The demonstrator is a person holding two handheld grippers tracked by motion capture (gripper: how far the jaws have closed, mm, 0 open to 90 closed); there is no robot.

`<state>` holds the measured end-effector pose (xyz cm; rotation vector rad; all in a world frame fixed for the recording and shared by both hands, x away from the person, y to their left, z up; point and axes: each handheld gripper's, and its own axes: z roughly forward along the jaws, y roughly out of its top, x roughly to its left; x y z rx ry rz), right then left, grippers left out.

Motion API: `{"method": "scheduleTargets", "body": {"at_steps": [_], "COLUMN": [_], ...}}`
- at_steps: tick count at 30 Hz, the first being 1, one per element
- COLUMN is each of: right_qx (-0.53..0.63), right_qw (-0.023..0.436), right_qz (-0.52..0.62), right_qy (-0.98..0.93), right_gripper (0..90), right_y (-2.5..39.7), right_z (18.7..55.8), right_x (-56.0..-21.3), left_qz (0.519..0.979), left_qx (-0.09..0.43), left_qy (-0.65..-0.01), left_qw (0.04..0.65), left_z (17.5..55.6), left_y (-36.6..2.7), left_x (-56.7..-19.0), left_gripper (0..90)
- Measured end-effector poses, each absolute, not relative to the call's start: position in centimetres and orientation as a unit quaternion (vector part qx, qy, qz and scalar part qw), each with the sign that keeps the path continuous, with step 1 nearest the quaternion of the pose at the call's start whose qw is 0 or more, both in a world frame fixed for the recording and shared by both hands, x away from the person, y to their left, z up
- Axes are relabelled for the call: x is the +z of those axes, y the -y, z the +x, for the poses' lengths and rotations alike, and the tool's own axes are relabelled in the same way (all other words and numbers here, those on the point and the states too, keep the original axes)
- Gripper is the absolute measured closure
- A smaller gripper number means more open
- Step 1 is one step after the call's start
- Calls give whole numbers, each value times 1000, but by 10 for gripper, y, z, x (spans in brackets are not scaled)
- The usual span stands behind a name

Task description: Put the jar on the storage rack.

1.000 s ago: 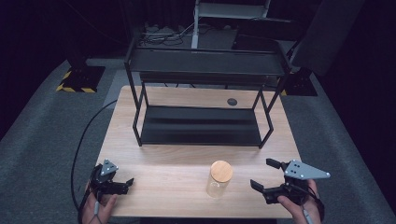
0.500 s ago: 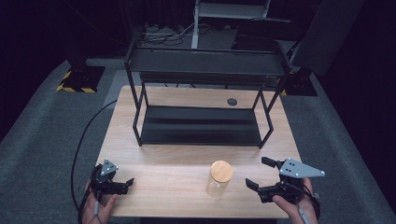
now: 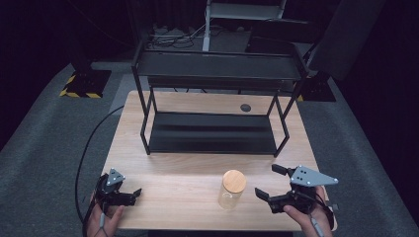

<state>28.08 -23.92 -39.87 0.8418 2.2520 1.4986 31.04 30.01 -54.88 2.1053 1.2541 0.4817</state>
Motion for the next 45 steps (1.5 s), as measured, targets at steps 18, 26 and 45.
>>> {"method": "scheduleTargets", "body": {"at_steps": [18,26,45], "right_qx": [537,539,548], "right_qw": [152,154,145], "right_qz": [278,272,257], "right_qy": [-782,-782,-783], "right_gripper": [30,27,24], "right_y": [225,218,201], "right_z": [287,291,297], "right_x": [-400,-401,-409], "left_qz": [800,800,799], "left_qx": [183,183,183], "left_qy": [-476,-477,-477], "left_qw": [316,316,316], "left_z": [310,310,310], "left_y": [-300,-300,-300], "left_x": [-549,-549,-549], "left_gripper": [5,5,5]}}
